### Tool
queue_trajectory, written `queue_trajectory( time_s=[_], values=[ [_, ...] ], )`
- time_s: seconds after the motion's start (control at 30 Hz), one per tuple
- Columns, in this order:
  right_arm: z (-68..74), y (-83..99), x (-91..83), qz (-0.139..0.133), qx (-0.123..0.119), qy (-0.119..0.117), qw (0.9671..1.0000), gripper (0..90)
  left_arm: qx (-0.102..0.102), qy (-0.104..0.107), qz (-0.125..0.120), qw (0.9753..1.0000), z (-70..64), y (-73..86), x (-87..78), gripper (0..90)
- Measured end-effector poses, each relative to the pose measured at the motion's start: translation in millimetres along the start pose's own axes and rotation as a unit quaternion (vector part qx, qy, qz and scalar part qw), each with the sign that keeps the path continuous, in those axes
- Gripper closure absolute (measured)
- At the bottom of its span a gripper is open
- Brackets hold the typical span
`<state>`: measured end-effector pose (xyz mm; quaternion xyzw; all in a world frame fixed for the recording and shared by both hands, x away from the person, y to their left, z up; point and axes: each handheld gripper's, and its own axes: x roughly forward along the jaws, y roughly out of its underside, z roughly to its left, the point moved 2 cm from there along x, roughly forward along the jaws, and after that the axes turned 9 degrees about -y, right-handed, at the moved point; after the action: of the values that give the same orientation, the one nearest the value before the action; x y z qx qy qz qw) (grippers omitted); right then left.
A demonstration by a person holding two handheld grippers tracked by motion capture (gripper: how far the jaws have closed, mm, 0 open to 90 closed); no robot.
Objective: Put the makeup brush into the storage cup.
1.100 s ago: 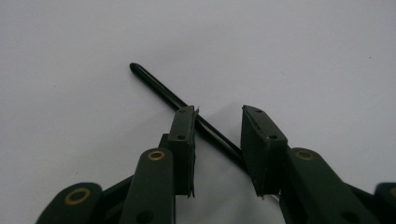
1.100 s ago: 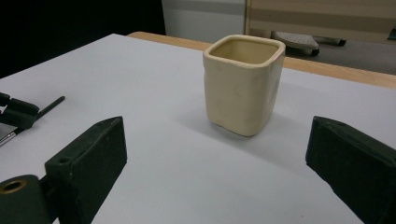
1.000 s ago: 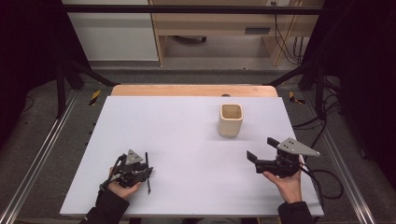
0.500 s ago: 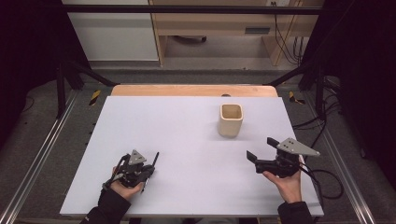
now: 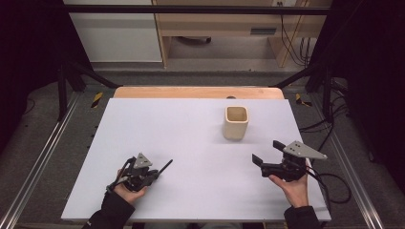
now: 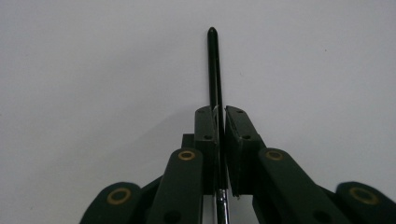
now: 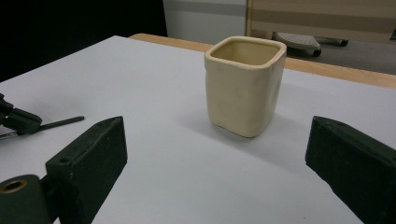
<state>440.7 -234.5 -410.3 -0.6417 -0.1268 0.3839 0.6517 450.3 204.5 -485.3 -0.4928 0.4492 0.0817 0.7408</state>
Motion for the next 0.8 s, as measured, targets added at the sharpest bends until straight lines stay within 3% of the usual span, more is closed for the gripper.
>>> queue_trajectory(
  time_s=[0.13, 0.37, 0.4, 0.53, 0.8],
  values=[
    [-0.1, 0.1, 0.0, 0.001, -0.001, -0.001, 1.0000, 5.8, 0.004, 0.000, -0.002, 1.0000, 0.9, -0.9, -1.0, 82.8],
    [-0.1, -0.1, -0.3, 0.000, -0.001, 0.000, 1.0000, 5.7, -0.004, 0.006, -0.014, 0.9999, 7.2, -8.1, -11.6, 63.4],
    [-0.1, -0.1, -0.3, 0.001, -0.001, -0.001, 1.0000, 5.7, -0.008, 0.006, -0.010, 0.9999, 8.7, -10.0, -12.8, 53.6],
    [0.4, 0.0, 0.3, 0.001, 0.002, -0.002, 1.0000, 5.8, -0.008, 0.018, 0.003, 0.9998, 14.5, -14.8, -15.3, 39.8],
    [0.0, 0.3, 1.2, 0.004, 0.001, -0.002, 1.0000, 5.8, 0.023, 0.022, 0.043, 0.9986, 17.9, -21.6, -18.0, 27.0]
  ],
)
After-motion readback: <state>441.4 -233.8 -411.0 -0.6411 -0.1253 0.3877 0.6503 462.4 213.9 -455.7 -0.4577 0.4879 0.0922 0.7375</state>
